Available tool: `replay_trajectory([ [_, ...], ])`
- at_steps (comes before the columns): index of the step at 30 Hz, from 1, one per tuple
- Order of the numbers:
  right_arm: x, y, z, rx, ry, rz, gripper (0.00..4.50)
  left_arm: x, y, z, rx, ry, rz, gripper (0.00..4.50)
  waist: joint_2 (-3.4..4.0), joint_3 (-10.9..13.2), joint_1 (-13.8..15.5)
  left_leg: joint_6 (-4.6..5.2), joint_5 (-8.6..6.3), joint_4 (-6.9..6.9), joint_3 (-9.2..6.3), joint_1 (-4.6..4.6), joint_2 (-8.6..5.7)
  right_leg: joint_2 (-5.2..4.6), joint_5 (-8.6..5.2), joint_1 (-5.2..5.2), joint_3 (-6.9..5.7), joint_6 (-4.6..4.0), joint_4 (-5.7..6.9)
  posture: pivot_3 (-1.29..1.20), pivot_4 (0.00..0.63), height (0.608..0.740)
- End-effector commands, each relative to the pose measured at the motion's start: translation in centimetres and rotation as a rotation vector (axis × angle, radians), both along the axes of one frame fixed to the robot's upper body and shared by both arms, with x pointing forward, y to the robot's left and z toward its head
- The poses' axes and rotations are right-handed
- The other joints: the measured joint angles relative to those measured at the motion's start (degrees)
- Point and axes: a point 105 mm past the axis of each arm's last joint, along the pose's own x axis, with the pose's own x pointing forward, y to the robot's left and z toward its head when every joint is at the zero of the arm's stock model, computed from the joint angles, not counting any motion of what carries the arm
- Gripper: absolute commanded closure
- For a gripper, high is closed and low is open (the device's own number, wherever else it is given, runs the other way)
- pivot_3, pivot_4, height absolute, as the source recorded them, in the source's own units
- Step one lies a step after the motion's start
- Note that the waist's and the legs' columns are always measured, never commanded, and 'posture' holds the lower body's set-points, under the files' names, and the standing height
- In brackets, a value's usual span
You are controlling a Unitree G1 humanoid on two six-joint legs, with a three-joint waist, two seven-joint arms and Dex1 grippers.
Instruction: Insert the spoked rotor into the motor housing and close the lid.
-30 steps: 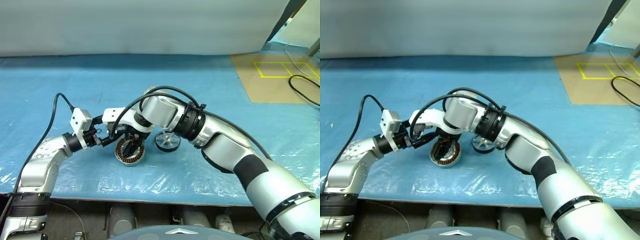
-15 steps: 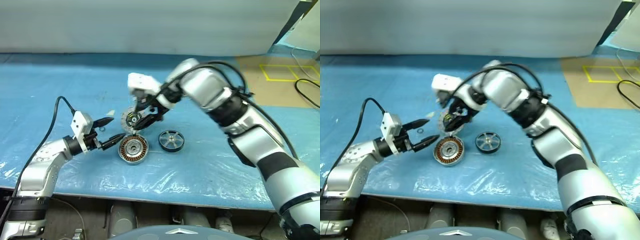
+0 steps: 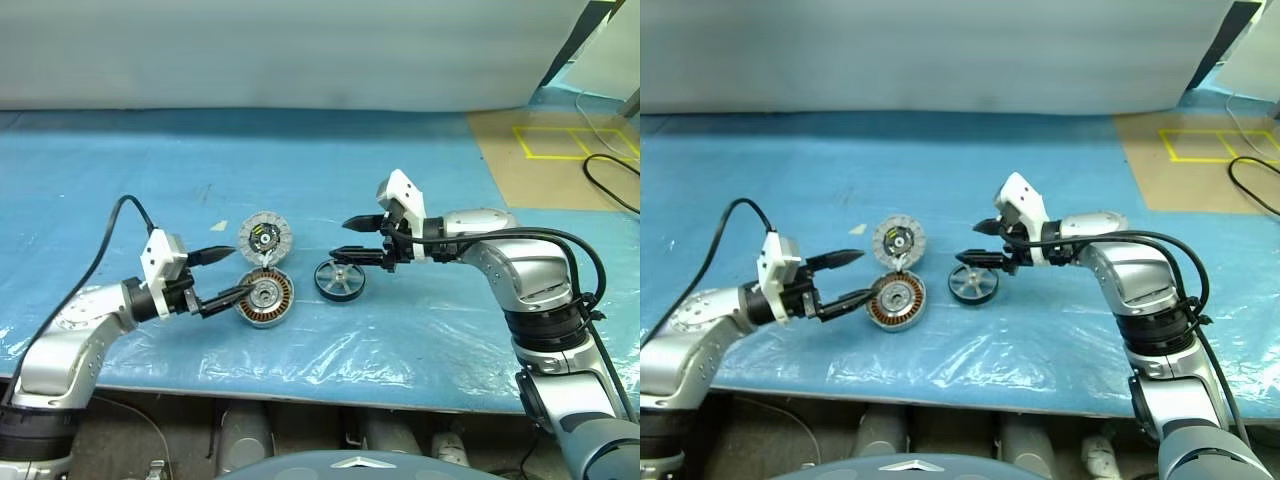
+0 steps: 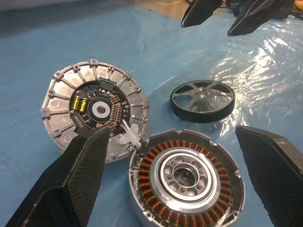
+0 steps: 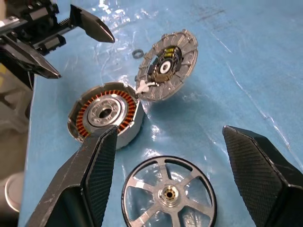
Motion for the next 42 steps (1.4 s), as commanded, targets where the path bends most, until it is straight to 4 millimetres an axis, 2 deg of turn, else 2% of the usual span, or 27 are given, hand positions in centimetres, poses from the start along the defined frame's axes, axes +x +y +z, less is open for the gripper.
replay_trajectory([
  [1, -0.5, -0.6, 1.2, 0.024, -0.047, -0.001, 0.79, 1.3, 2.8, 2.5, 0.06, -0.058, 0.042, 0.0, 0.0, 0.0, 0.1, 0.0, 0.0, 0.0, 0.0, 0.07, 0.0, 0.0, 0.0, 0.07, 0.0, 0.0, 0.0, 0.0, 0.15, 0.74],
  [6, 0.6, -2.7, -1.9, -0.007, -0.026, -0.122, 0.79, 2.7, 5.6, 4.2, 0.035, -0.121, 0.118, 0.0, 0.01, 0.0, 0.16, 0.0, 0.0, -0.02, 0.0, 0.31, -0.08, -0.08, -0.03, 0.48, 0.02, 0.02, -0.28, 0.0, 0.15, 0.74],
  [9, 0.7, -3.5, -2.3, 0.059, -0.011, -0.18, 0.79, 2.8, 7.2, 3.3, -0.025, -0.13, 0.209, 0.0, 0.01, 0.0, 0.14, 0.0, 0.0, -0.14, 0.0, 0.25, -0.12, -0.1, -0.02, 0.49, 0.0, 0.02, -0.47, 0.0, 0.15, 0.74],
  [13, 1.5, -3.4, -2.2, 0.103, -0.022, -0.241, 0.79, 3.0, 7.9, 1.3, -0.059, -0.121, 0.292, 0.0, 0.01, 0.0, -0.03, -0.01, 0.0, -0.27, -0.01, 0.24, -0.07, -0.05, -0.02, 0.45, -0.05, 0.03, -0.51, 0.0, 0.15, 0.74],
  [17, 2.0, -2.8, -2.2, 0.106, -0.039, -0.266, 0.79, 4.0, 7.3, -0.7, -0.106, -0.133, 0.371, 0.0, 0.01, 0.0, 0.1, 0.0, 0.0, -0.25, -0.03, 0.25, -0.05, -0.05, -0.02, 0.49, -0.09, 0.02, -0.5, 0.0, 0.15, 0.74],
  [20, 2.0, -2.6, -2.3, 0.107, -0.035, -0.268, 0.79, 3.9, 6.2, -2.6, -0.082, -0.114, 0.353, 0.0, 0.01, 0.0, 0.23, 0.0, 0.0, -0.22, -0.06, 0.28, -0.07, -0.09, -0.01, 0.65, -0.11, 0.04, -0.62, 0.0, 0.15, 0.74],
  [28, 2.5, -2.8, -2.6, 0.087, -0.038, -0.297, 0.79, 5.4, 6.5, -5.9, -0.04, -0.101, 0.496, 0.0, 0.0, -0.01, 0.16, 0.0, 0.0, -0.36, -0.12, 0.25, -0.07, -0.07, 0.13, 0.74, -0.17, 0.26, -0.93, 0.0, 0.15, 0.74],
  [31, 2.3, -2.5, -2.8, 0.079, -0.038, -0.294, 0.79, 5.1, 6.1, -7.0, -0.038, -0.079, 0.489, 0.0, 0.0, -0.01, 0.14, 0.0, 0.0, -0.36, -0.13, 0.25, -0.07, -0.08, 0.18, 0.74, -0.17, 0.36, -0.94, 0.0, 0.15, 0.74],
  [35, 2.1, -2.5, -3.2, 0.071, -0.032, -0.294, 0.79, 4.8, 5.4, -7.5, -0.054, -0.064, 0.466, 0.0, 0.0, -0.01, 0.16, 0.0, 0.0, -0.36, -0.13, 0.25, -0.07, -0.08, 0.17, 0.74, -0.17, 0.33, -0.94, 0.0, 0.15, 0.74],
  [42, 1.2, -3.1, -4.9, 0.084, -0.014, -0.301, 0.79, 4.7, 5.7, -7.9, -0.066, -0.048, 0.491, 0.0, 0.0, -0.01, 0.17, 0.0, 0.0, -0.36, -0.13, 0.26, -0.07, -0.08, 0.09, 0.76, -0.17, 0.2, -0.96, 0.0, 0.15, 0.74],
])
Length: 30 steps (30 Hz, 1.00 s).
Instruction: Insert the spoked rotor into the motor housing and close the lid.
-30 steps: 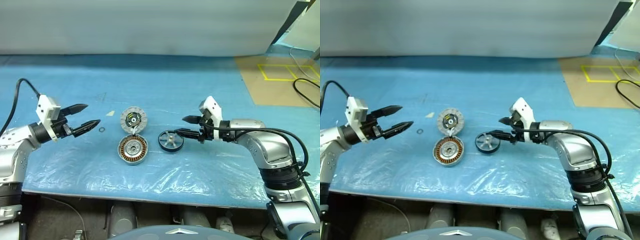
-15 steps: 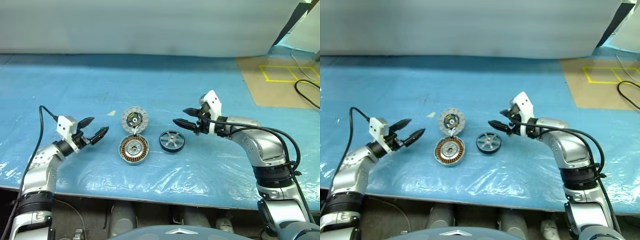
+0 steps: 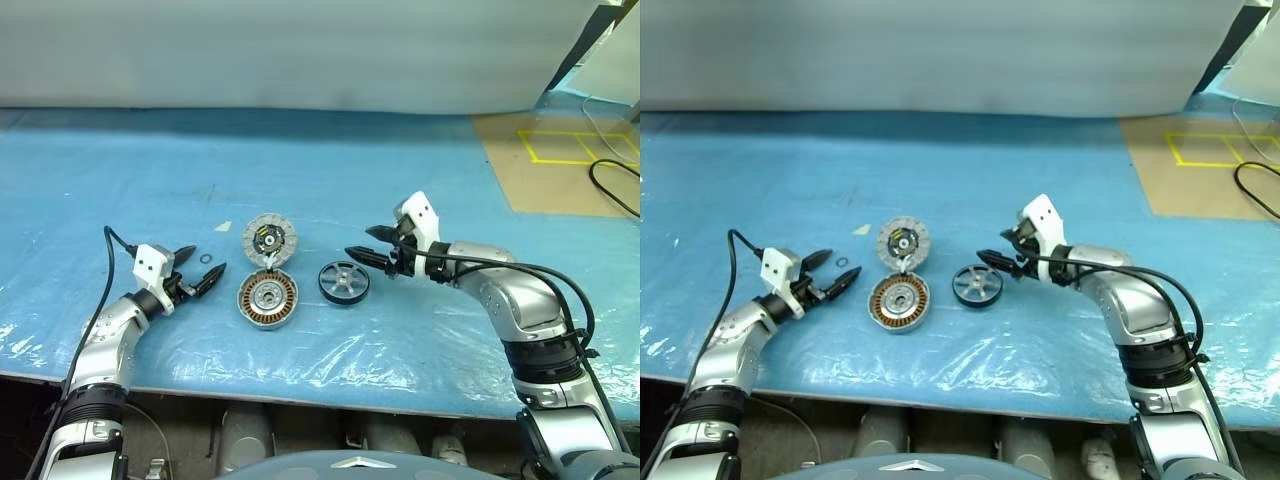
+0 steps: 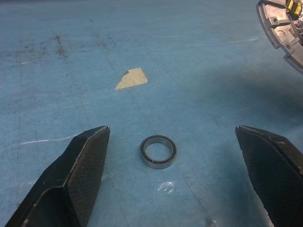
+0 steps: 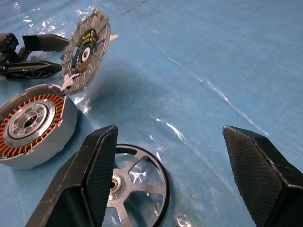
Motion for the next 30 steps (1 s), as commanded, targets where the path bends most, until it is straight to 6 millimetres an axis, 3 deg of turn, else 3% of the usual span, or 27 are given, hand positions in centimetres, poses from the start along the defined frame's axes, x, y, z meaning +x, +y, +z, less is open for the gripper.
replay_trajectory([
  [1, -0.6, -0.1, 0.8, 0.033, -0.054, 0.018, 0.79, -0.2, 0.6, 0.3, -0.003, -0.019, 0.021, 0.0, 0.0, 0.0, 0.0, 0.0, 0.0, 0.0, 0.0, 0.0, 0.0, 0.0, 0.0, 0.0, 0.0, 0.0, 0.0, 0.0, 0.15, 0.74],
  [7, -1.9, -0.1, 2.9, 0.148, -0.107, 0.084, 0.79, 0.0, 0.7, 0.6, -0.026, -0.015, 0.009, 0.0, 0.01, 0.0, -0.06, 0.01, 0.0, 0.0, 0.0, 0.02, 0.0, 0.0, 0.0, 0.0, 0.01, 0.0, 0.0, 0.0, 0.15, 0.74],
  [11, -4.5, 1.0, 4.7, 0.19, -0.08, 0.285, 0.79, 0.2, 0.2, 0.8, -0.036, -0.007, -0.014, 0.0, 0.01, 0.0, 0.0, 0.01, 0.0, -0.01, 0.0, 0.03, 0.0, 0.0, 0.0, 0.01, 0.01, 0.0, -0.02, 0.0, 0.15, 0.74],
  [14, -5.6, 1.3, 4.6, 0.141, -0.045, 0.414, 0.79, 0.4, -0.4, 1.0, -0.037, 0.001, -0.042, 0.0, 0.01, 0.0, 0.03, 0.02, -0.01, -0.01, 0.0, 0.02, 0.0, -0.01, 0.0, 0.03, 0.01, 0.0, -0.04, 0.0, 0.15, 0.74],
  [21, -5.2, 2.0, 2.6, 0.003, -0.034, 0.558, 0.79, 0.3, -1.3, 1.7, -0.033, 0.024, -0.1, 0.0, 0.01, 0.0, -0.01, 0.03, -0.01, 0.0, 0.0, 0.03, 0.02, -0.01, -0.01, 0.05, 0.0, -0.01, -0.03, 0.0, 0.15, 0.74],
  [30, -4.1, 3.2, 2.7, 0.024, -0.071, 0.551, 0.79, 0.2, -0.6, 1.5, -0.037, 0.041, -0.021, 0.0, 0.01, 0.0, -0.06, 0.03, -0.01, -0.02, 0.0, -0.04, 0.01, -0.01, -0.01, -0.01, -0.02, -0.02, -0.06, 0.0, 0.15, 0.74],
])
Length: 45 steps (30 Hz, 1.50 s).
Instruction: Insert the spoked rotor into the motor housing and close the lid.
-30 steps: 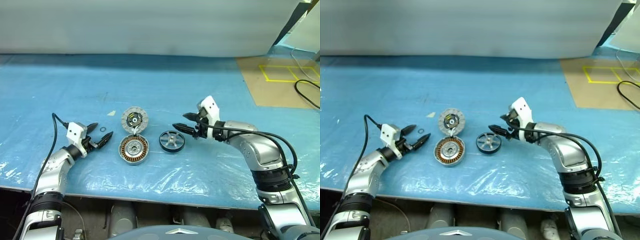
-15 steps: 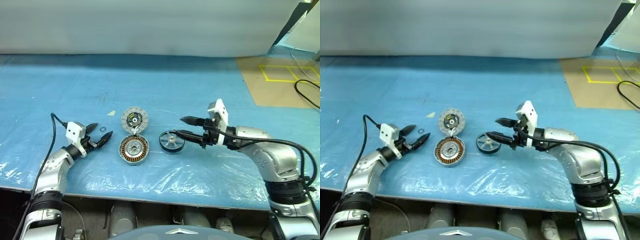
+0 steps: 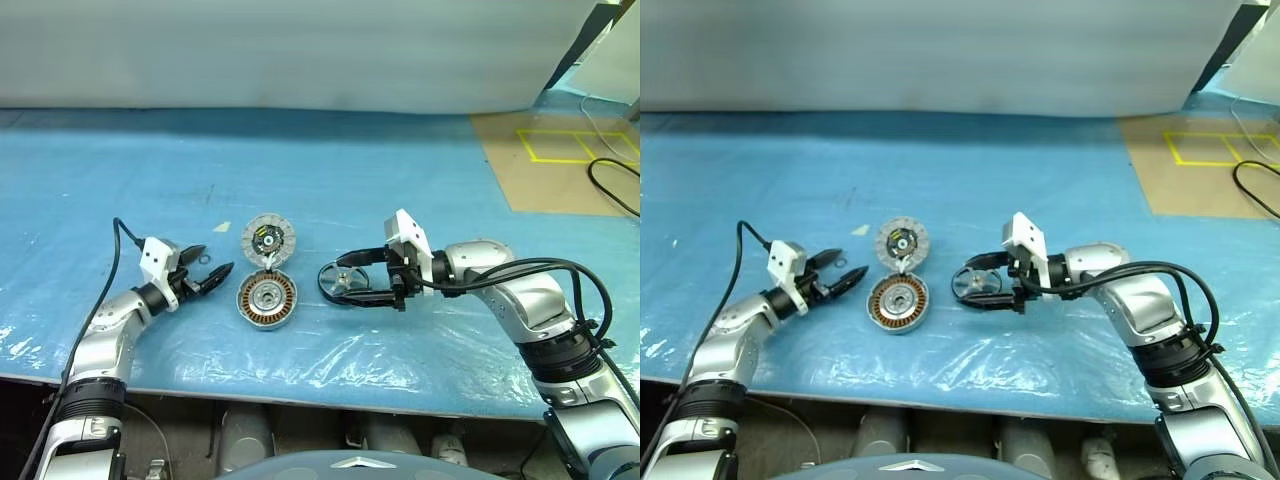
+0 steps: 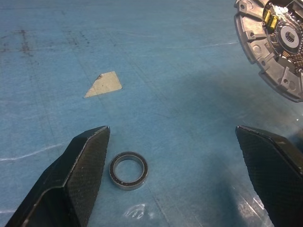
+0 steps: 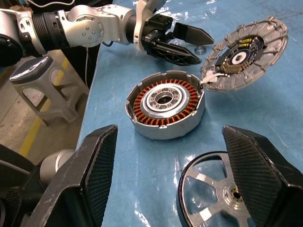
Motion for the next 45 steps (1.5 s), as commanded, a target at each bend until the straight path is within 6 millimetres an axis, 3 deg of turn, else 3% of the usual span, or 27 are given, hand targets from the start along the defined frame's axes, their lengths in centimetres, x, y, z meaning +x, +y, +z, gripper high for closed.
replay_trajectory([
  [1, 0.6, 0.1, 0.8, 0.008, -0.05, -0.016, 0.79, 0.0, 0.8, 0.6, 0.01, -0.027, 0.053, 0.0, 0.0, 0.0, -0.01, 0.0, 0.0, 0.0, 0.0, 0.01, 0.0, 0.0, 0.0, 0.0, 0.0, 0.0, 0.0, 0.0, 0.15, 0.74],
  [8, 1.4, -0.3, 0.5, -0.011, -0.068, -0.057, 0.79, 0.0, 1.9, -0.2, 0.046, -0.014, 0.106, 0.0, 0.0, 0.0, 0.0, 0.0, 0.0, 0.01, 0.0, 0.02, 0.0, 0.0, 0.0, 0.01, 0.0, 0.0, 0.01, 0.0, 0.15, 0.74],
  [22, 2.0, -0.8, -0.1, -0.026, -0.07, -0.108, 0.79, 0.3, 1.5, -1.4, 0.057, 0.015, 0.112, 0.0, 0.0, 0.0, 0.01, 0.0, 0.0, 0.01, 0.0, 0.04, 0.0, 0.0, 0.0, 0.02, 0.0, 0.0, 0.02, 0.0, 0.15, 0.74],
  [26, 2.3, -0.8, -0.4, -0.035, -0.071, -0.119, 0.77, -0.3, 1.7, -2.1, 0.064, 0.043, 0.096, 0.83, 0.01, -0.01, -0.01, 0.0, 0.0, 0.0, 0.0, 0.04, 0.0, 0.0, 0.0, 0.02, 0.01, 0.0, 0.02, 0.0, 0.15, 0.74],
  [30, 2.4, -0.8, -0.4, -0.037, -0.072, -0.124, 0.77, -0.8, 1.9, -2.8, 0.068, 0.084, 0.098, 2.19, 0.07, -0.05, -0.03, 0.0, 0.0, -0.01, 0.0, 0.04, -0.01, 0.0, 0.0, 0.02, 0.01, 0.0, 0.0, 0.0, 0.15, 0.74],
  [40, 2.3, -0.7, -0.5, -0.041, -0.067, -0.129, 0.77, -1.8, 1.8, -2.9, 0.081, 0.123, 0.075, 2.19, 0.13, -0.08, -0.1, 0.01, 0.0, -0.05, 0.02, 0.08, 0.0, 0.0, -0.01, 0.03, 0.02, -0.01, 0.0, 0.0, 0.15, 0.74],
  [45, 2.4, -0.8, -0.5, -0.047, -0.07, -0.13, 0.77, -1.3, 1.6, -2.6, 0.091, 0.112, 0.094, 2.19, 0.14, -0.08, -0.08, 0.01, 0.0, -0.05, 0.03, 0.08, 0.0, -0.01, -0.01, 0.03, 0.03, -0.01, -0.02, 0.0, 0.15, 0.74],
])
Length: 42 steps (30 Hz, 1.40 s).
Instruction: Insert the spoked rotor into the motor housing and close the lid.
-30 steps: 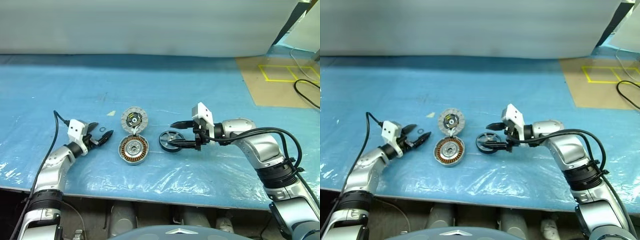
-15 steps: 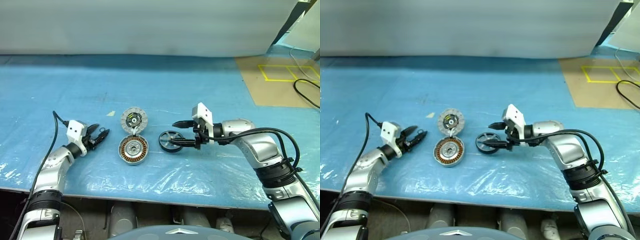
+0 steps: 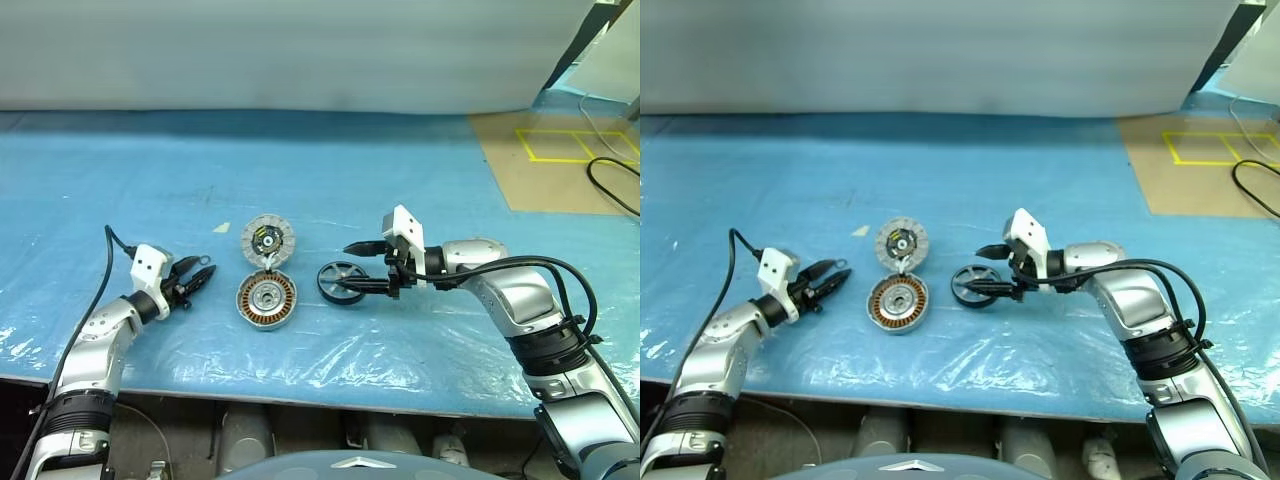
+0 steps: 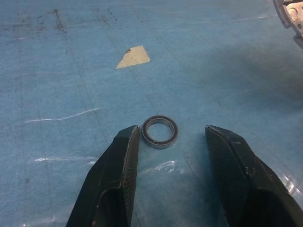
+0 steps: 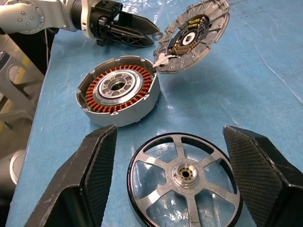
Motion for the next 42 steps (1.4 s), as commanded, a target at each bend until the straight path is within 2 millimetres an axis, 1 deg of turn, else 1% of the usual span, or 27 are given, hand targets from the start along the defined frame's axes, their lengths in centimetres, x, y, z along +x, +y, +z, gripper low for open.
replay_trajectory([
  [1, 0.2, 0.1, 0.9, 0.003, -0.042, 0.006, 0.77, -0.3, 0.0, -1.4, 0.006, 0.061, 0.021, 2.19, 0.0, 0.0, 0.01, 0.0, 0.0, 0.0, 0.0, 0.0, 0.0, 0.0, 0.0, 0.0, 0.0, 0.0, 0.0, 0.0, 0.15, 0.74],
  [7, 0.3, 0.0, 0.7, -0.009, -0.044, -0.004, 0.77, 0.5, 0.2, -1.3, 0.037, 0.052, 0.04, 2.19, 0.01, 0.0, 0.08, 0.02, 0.01, 0.02, 0.0, 0.01, 0.0, 0.0, 0.0, 0.02, 0.0, 0.0, 0.03, 0.0, 0.15, 0.74],
  [13, 0.4, -0.1, 0.7, -0.009, -0.045, -0.017, 0.77, 0.3, -0.3, -1.6, 0.027, 0.062, 0.018, 2.19, 0.03, -0.02, 0.06, 0.02, 0.01, 0.01, -0.01, 0.01, 0.0, -0.01, 0.0, 0.04, 0.0, 0.0, 0.02, 0.0, 0.15, 0.74],
  [19, 0.5, -0.1, 0.7, -0.011, -0.049, -0.025, 0.77, 0.1, -0.2, -2.0, 0.021, 0.072, 0.022, 2.19, 0.05, -0.03, 0.05, 0.02, 0.01, 0.01, -0.01, 0.01, -0.01, -0.01, 0.0, 0.04, 0.0, 0.0, 0.01, 0.0, 0.15, 0.74],
  [22, 0.6, -0.1, 0.6, -0.012, -0.05, -0.026, 0.77, 0.2, 0.0, -2.1, 0.02, 0.069, 0.027, 2.79, 0.06, -0.03, 0.04, 0.02, 0.01, 0.01, 0.0, 0.01, -0.01, -0.01, 0.0, 0.04, 0.0, 0.0, 0.01, 0.0, 0.15, 0.74],
  [25, 0.7, -0.1, 0.6, -0.017, -0.054, -0.03, 0.77, 0.3, -0.1, -2.4, 0.028, 0.082, 0.029, 3.74, 0.06, -0.04, 0.07, 0.02, 0.01, 0.0, -0.01, 0.01, -0.02, -0.02, 0.0, 0.04, 0.0, 0.0, -0.01, 0.0, 0.15, 0.74],
  [31, 0.8, -0.2, 0.5, -0.021, -0.058, -0.04, 0.77, -0.1, -0.8, -2.4, -0.003, 0.087, 0.001, 3.78, 0.1, -0.06, 0.08, 0.02, 0.01, -0.01, -0.01, 0.0, -0.05, -0.05, 0.0, 0.04, 0.0, 0.0, -0.02, 0.0, 0.15, 0.74],
  [37, 0.9, -0.2, 0.6, -0.018, -0.06, -0.044, 0.77, -0.1, -0.6, -2.0, 0.001, 0.073, 0.01, 3.81, 0.1, -0.06, 0.08, 0.02, 0.01, -0.08, 0.0, 0.0, -0.06, -0.06, 0.0, 0.04, 0.0, 0.0, -0.09, 0.0, 0.15, 0.74],
  [39, 0.9, -0.2, 0.8, -0.007, -0.06, -0.045, 0.77, -0.1, -0.8, -1.4, -0.027, 0.055, -0.004, 3.81, 0.1, -0.06, 0.05, 0.02, 0.01, -0.1, 0.0, 0.0, -0.06, -0.06, 0.0, 0.04, 0.0, 0.01, -0.1, 0.0, 0.15, 0.74],
  [40, 0.9, -0.1, 1.0, 0.001, -0.059, -0.044, 0.77, -0.2, -1.1, -0.8, -0.056, 0.034, -0.024, 3.81, 0.1, -0.06, 0.03, 0.02, 0.01, -0.11, 0.0, 0.0, -0.06, -0.06, 0.0, 0.03, 0.0, 0.01, -0.12, 0.0, 0.15, 0.74],
  [42, 1.0, -0.1, 1.5, 0.019, -0.057, -0.042, 0.77, -0.6, -2.0, 1.2, -0.117, -0.063, -0.087, 3.81, 0.1, -0.06, 0.04, 0.02, 0.01, -0.15, 0.0, -0.01, -0.06, -0.06, 0.0, 0.03, 0.0, 0.0, -0.16, 0.0, 0.15, 0.74],
])
